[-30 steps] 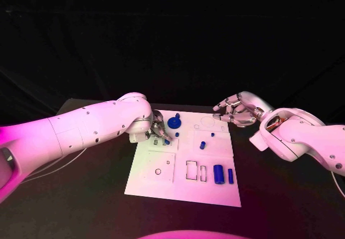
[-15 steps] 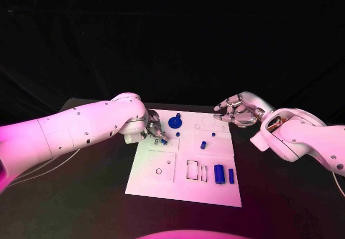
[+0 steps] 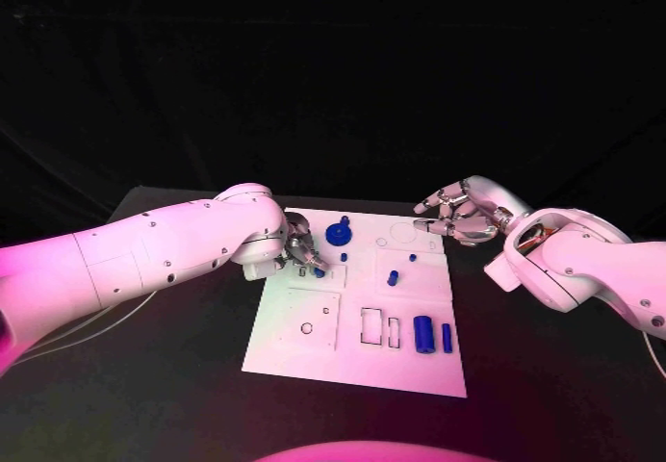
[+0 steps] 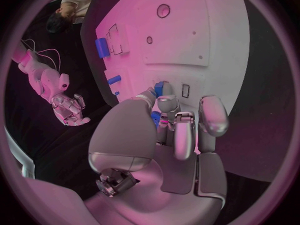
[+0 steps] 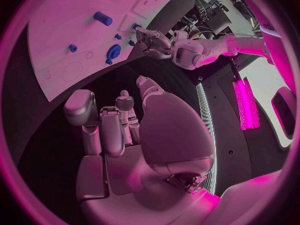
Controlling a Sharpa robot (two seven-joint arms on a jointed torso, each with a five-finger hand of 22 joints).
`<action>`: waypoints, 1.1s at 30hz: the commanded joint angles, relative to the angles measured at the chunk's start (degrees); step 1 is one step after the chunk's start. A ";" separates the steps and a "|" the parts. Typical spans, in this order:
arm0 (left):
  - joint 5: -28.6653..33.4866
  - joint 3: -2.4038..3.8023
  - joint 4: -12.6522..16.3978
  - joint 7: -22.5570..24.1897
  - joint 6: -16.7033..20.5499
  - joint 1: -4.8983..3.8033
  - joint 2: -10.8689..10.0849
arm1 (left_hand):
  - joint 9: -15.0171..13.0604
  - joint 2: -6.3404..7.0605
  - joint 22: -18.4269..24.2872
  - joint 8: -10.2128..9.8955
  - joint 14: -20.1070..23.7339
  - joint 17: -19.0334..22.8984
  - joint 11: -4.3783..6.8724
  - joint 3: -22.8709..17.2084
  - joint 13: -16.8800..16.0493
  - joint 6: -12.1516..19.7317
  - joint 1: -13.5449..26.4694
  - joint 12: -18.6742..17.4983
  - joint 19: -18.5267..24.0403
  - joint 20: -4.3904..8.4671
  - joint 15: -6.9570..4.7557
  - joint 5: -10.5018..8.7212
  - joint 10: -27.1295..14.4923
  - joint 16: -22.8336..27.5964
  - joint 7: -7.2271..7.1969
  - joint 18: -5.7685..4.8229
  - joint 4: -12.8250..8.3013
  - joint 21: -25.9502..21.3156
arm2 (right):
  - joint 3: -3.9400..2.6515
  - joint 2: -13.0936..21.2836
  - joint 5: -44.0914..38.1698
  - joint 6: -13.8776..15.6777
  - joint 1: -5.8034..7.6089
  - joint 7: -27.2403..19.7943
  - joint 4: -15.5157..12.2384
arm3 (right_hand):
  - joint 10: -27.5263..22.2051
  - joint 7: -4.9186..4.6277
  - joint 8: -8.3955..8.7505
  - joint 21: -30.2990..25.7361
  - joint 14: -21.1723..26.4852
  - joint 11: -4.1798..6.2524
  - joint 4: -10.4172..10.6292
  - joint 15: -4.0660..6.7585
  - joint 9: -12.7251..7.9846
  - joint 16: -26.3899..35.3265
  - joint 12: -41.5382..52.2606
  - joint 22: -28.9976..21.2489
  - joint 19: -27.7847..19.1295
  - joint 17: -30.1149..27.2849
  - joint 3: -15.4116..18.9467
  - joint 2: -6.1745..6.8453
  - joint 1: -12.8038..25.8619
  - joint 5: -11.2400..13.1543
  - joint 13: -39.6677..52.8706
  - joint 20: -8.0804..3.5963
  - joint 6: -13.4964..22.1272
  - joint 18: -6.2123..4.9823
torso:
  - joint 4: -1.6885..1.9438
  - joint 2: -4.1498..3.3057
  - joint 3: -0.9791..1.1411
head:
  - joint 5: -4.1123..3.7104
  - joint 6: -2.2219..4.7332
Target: Assemble the parts on the task board
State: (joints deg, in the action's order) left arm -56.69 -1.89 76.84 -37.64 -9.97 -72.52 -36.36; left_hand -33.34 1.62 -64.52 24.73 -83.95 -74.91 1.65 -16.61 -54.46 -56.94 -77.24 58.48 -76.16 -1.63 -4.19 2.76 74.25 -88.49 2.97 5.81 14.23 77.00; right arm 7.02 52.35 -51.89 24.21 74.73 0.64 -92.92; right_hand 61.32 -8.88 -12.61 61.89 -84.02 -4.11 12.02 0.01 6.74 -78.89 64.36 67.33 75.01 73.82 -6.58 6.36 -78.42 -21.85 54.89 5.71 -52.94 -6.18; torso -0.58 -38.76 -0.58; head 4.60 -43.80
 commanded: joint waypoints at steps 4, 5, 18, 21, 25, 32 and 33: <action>-2.42 0.04 -0.11 1.22 0.91 0.39 0.22 | -0.24 1.02 -0.09 0.24 -5.41 -12.93 -0.08 -4.91 0.07 -0.03 0.20 0.07 -0.22 0.20 -0.57 0.17 0.32 -0.10 -0.46 -0.54 -3.44 0.23 | 0.00 0.01 -0.44 -0.85 -0.12 -0.11 0.03 | -0.11 0.08 -0.34 -0.19 -2.17 0.14 0.32 0.43 0.09 0.29 -0.24 -0.08 0.08 0.00 0.13 -0.18 0.52 -0.35 -0.08 -0.07 0.35 -0.12 | -0.06 -0.05 -0.03 | -0.03 -0.18; -2.69 0.04 -0.13 1.23 0.90 0.42 0.21 | -0.27 1.09 -0.12 0.25 -5.41 -12.94 -0.07 -5.12 0.07 -0.02 0.22 0.07 -0.23 0.20 -0.57 0.17 0.33 -0.10 -0.47 -0.54 -3.52 0.25 | 0.00 0.02 -0.44 -0.86 -0.13 -0.10 0.03 | -0.11 0.08 -0.34 -0.19 -2.17 0.14 0.32 0.43 0.09 0.29 -0.24 -0.08 0.08 0.00 0.13 -0.18 0.52 -0.35 -0.08 -0.07 0.35 -0.12 | -0.06 -0.05 -0.02 | -0.03 -0.20; -4.21 0.05 0.11 0.90 -1.20 0.54 -0.11 | -0.68 1.78 -0.24 0.43 -5.41 -12.94 -0.01 -7.37 0.06 0.01 0.45 -0.01 -0.26 0.22 -0.62 0.17 0.42 -0.10 -0.54 -0.56 -4.42 0.30 | 0.00 -0.01 -0.45 -1.08 -0.26 -0.05 0.10 | -0.11 0.08 -0.34 -0.19 -2.17 0.14 0.32 0.43 0.09 0.29 -0.24 -0.08 0.08 0.00 0.13 -0.18 0.52 -0.35 -0.08 -0.07 0.35 -0.12 | -0.05 0.01 0.08 | 0.03 -0.43; -4.30 0.05 0.13 0.84 -1.45 0.54 -0.18 | -0.80 1.95 -0.27 0.48 -5.41 -12.94 0.00 -8.10 0.01 0.05 0.53 0.01 -0.27 0.22 -0.63 0.17 0.46 -0.10 -0.54 -0.57 -4.68 0.32 | 0.00 -0.02 -0.45 -1.10 -0.28 -0.05 0.11 | -0.11 0.08 -0.34 -0.19 -2.17 0.14 0.32 0.43 0.09 0.29 -0.24 -0.08 0.08 0.00 0.13 -0.18 0.52 -0.35 -0.08 -0.07 0.35 -0.12 | -0.07 -0.01 0.08 | 0.06 -0.46; -4.37 0.05 0.18 0.76 -1.85 0.54 -0.27 | -1.00 2.35 -0.27 0.57 -5.41 -12.94 0.00 -9.12 0.03 0.08 0.80 -0.05 -0.26 0.23 -0.64 0.16 0.51 -0.09 -0.54 -0.56 -5.05 0.31 | 0.00 -0.01 -0.45 -1.12 -0.31 -0.04 0.12 | -0.11 0.08 -0.34 -0.19 -2.17 0.14 0.32 0.43 0.09 0.29 -0.24 -0.08 0.08 0.00 0.13 -0.18 0.52 -0.35 -0.08 -0.07 0.35 -0.12 | -0.07 0.02 0.10 | 0.08 -0.54; -4.22 0.05 0.31 0.70 -2.12 0.54 -0.31 | -1.14 2.57 -0.30 0.65 -5.41 -12.95 0.00 -9.75 0.03 0.06 1.07 -0.07 -0.26 0.22 -0.64 0.16 0.55 -0.10 -0.54 -0.57 -5.22 0.32 | 0.00 -0.02 -0.46 -1.14 -0.33 -0.03 0.13 | -0.11 0.08 -0.34 -0.19 -2.17 0.14 0.32 0.43 0.09 0.29 -0.24 -0.08 0.08 0.00 0.13 -0.18 0.52 -0.35 -0.08 -0.07 0.35 -0.12 | -0.07 0.02 0.09 | 0.08 -0.61; -4.16 0.05 0.33 0.68 -2.10 0.54 -0.32 | -1.14 2.57 -0.30 0.65 -5.41 -12.95 0.00 -9.75 0.03 0.06 1.07 -0.07 -0.26 0.22 -0.64 0.16 0.55 -0.10 -0.54 -0.57 -5.22 0.32 | 0.00 -0.02 -0.46 -1.15 -0.33 -0.03 0.14 | -0.13 0.08 -0.37 -0.24 -2.17 0.13 0.41 0.43 0.10 0.32 -0.26 -0.09 0.08 -0.02 0.15 -0.19 0.62 -0.43 -0.13 -0.07 0.35 -0.13 | -0.07 0.02 0.09 | 0.09 -0.58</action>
State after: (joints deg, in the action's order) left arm -60.49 -1.82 77.01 -36.93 -10.66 -72.04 -36.70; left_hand -34.53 4.20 -64.76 25.01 -84.15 -74.95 1.54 -21.41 -54.44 -56.74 -75.87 58.48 -76.16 -1.63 -4.39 2.76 74.33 -88.49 2.75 5.81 13.70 76.99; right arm 7.02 52.36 -51.90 23.81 74.45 0.67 -92.80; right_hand 61.32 -8.88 -12.61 61.90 -84.02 -4.11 12.12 0.01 6.77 -78.89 64.36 67.33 75.01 73.82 -6.47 6.35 -78.40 -22.02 54.83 5.72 -52.94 -6.18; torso -0.64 -38.75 -0.48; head 4.68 -44.41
